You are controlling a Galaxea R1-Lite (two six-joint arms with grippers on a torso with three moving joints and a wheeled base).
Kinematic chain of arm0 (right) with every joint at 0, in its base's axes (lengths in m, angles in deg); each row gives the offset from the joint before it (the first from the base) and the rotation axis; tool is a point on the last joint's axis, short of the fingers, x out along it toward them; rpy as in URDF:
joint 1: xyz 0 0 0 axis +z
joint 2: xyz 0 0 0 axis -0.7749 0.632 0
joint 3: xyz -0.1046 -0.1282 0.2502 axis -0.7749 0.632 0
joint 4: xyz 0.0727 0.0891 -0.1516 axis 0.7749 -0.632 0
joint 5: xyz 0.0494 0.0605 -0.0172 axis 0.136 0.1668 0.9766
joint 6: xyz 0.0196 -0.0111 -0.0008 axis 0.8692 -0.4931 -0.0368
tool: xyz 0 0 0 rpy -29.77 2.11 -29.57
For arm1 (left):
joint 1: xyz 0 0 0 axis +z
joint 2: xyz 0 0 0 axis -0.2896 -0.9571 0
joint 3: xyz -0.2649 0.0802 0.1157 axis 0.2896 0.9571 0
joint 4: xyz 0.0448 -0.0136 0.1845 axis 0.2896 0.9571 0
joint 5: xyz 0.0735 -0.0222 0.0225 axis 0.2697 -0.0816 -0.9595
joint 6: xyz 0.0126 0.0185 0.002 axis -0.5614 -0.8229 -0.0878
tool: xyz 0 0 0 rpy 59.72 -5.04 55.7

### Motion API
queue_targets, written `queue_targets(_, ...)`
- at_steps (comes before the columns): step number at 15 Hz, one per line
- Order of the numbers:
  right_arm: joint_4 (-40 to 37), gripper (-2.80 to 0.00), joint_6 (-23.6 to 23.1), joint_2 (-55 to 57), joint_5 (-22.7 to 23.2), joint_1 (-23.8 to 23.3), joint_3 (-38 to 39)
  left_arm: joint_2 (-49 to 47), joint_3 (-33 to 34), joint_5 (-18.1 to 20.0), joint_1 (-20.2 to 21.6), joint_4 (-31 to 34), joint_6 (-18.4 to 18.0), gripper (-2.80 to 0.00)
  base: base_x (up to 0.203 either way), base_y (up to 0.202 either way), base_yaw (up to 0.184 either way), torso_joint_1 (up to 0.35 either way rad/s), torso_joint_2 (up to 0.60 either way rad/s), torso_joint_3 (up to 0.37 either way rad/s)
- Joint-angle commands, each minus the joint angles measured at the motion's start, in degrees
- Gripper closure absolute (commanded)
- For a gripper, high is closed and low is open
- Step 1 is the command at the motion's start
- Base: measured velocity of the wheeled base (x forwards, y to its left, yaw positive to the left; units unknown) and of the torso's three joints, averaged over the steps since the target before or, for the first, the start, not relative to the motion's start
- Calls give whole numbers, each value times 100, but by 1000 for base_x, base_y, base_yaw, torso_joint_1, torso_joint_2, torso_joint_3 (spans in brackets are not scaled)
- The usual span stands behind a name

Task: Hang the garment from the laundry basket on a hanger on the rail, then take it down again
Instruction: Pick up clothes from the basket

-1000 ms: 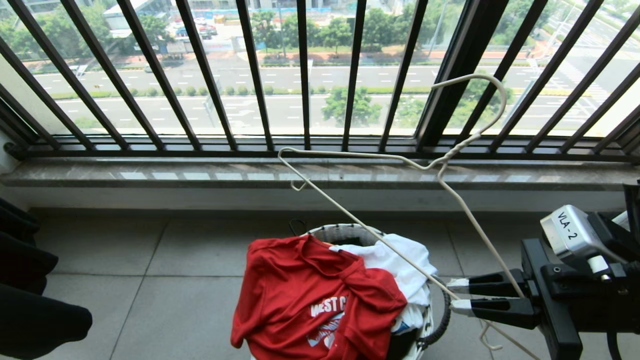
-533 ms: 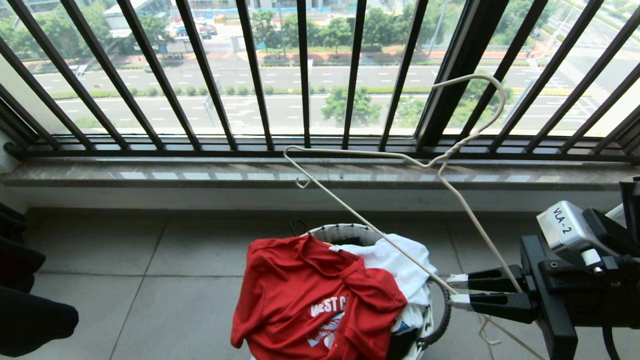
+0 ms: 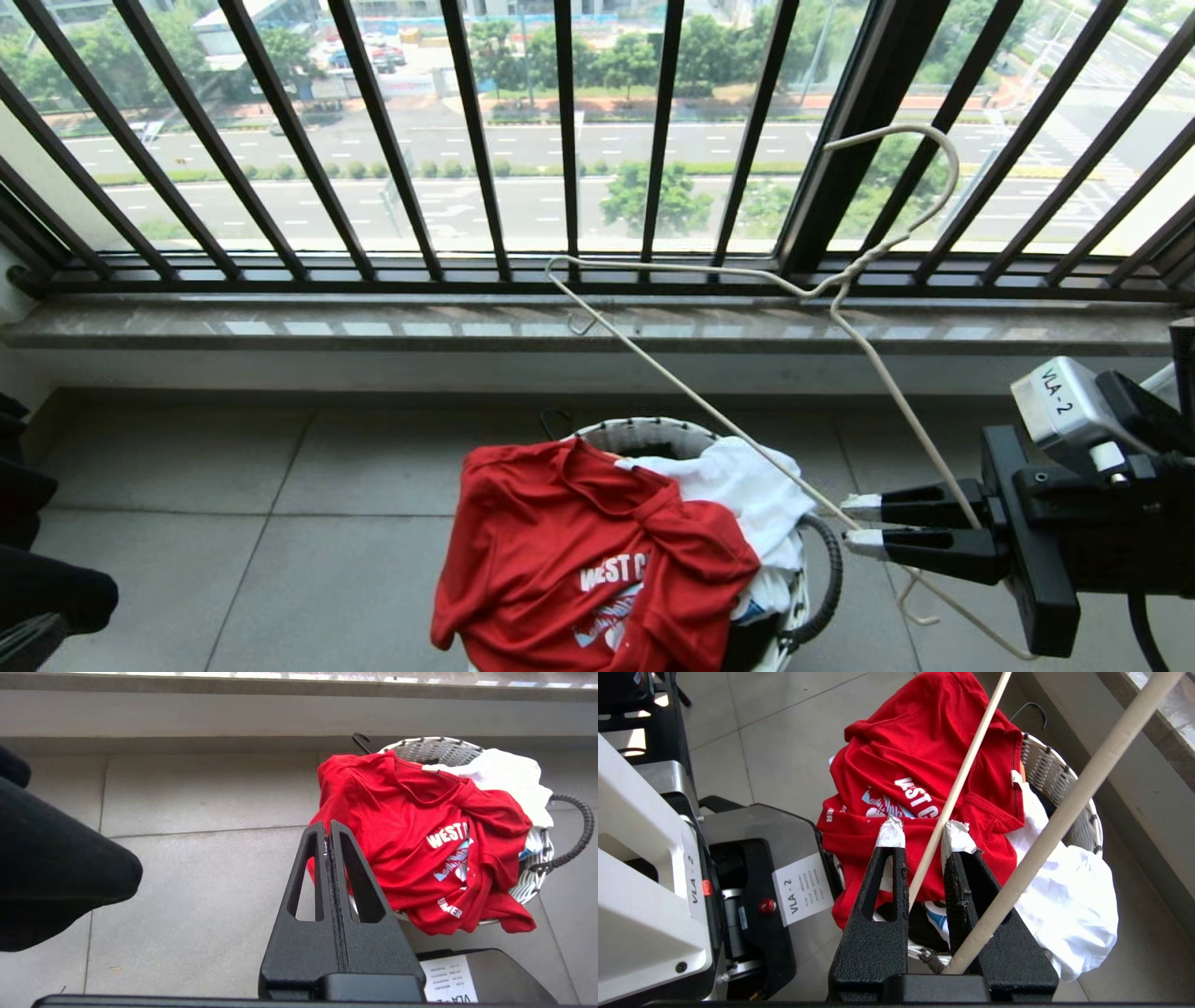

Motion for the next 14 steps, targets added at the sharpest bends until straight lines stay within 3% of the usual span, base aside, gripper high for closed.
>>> queue_targets(1, 13, 0, 306, -62, 28, -99, -121, -1800, -614, 461, -262, 99, -7, 0, 0, 0, 0, 0, 0, 0)
queue_targets(4, 15, 0, 406, -147, 36, -316, -234, -3258, -1211, 511, -1401, 164, 8, 0, 0, 0, 0, 0, 0, 0)
queue_targets(8, 15, 0, 407, -226, 28, -434, -301, -5263, -2220, -283, -2641, 172, 70, 0, 0, 0, 0, 0, 0, 0)
queue_targets(14, 15, 0, 411, -335, 37, -724, -357, -7440, -3673, -1221, -3418, 174, 122, 0, 0, 0, 0, 0, 0, 0)
